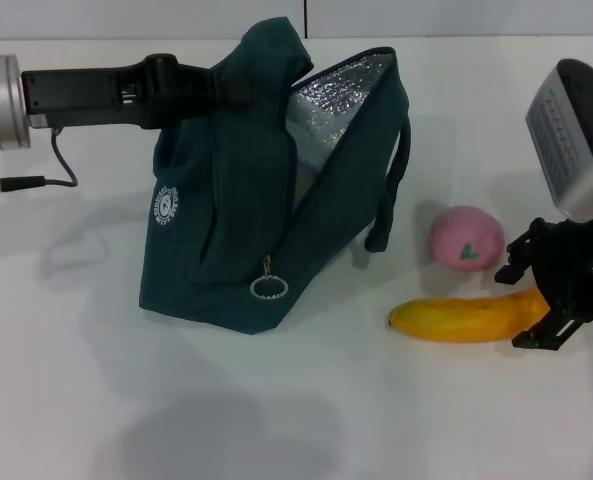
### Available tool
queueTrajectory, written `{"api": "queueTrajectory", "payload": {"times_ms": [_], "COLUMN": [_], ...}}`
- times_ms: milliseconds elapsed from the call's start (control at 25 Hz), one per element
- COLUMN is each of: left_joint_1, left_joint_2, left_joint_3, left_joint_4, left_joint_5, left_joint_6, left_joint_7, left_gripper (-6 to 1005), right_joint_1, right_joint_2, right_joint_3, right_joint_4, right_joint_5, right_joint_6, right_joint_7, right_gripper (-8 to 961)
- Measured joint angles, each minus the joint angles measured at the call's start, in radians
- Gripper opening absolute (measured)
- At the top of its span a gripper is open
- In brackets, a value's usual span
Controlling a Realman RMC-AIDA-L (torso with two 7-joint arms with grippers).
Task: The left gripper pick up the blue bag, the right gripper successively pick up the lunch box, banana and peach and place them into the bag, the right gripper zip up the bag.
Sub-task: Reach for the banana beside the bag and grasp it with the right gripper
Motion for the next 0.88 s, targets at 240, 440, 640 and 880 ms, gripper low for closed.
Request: {"api": "queueTrajectory", "payload": {"times_ms": [240, 440, 640, 880], "left_joint_1": [0.0, -0.001, -0.001, 0.003], "left_joint_2": [-0.003, -0.004, -0.002, -0.001], "left_joint_3": [0.0, 0.0, 0.0, 0.0], "left_joint_4": [0.0, 0.0, 0.0, 0.0], "left_joint_5": [0.002, 0.002, -0.001, -0.004], "left_joint_6": [0.0, 0.0, 0.0, 0.0], "left_joint_7": [0.003, 0.005, 0.005, 0.006], "left_gripper": [34, 34, 34, 33], "right_joint_1": [-0.012, -0.012, -0.011, -0.013], "right_joint_2": [0.001, 0.001, 0.002, 0.003], "right_joint_3": [-0.035, -0.043, -0.045, -0.05], "right_joint_4": [0.011, 0.03, 0.031, 0.021], "right_joint_5": [-0.001, -0.002, -0.002, -0.001], "right_joint_6": [0.05, 0.066, 0.066, 0.052], "right_joint_7": [-0.001, -0.006, -0.01, -0.012], "right_gripper": [765, 762, 721, 558]}}
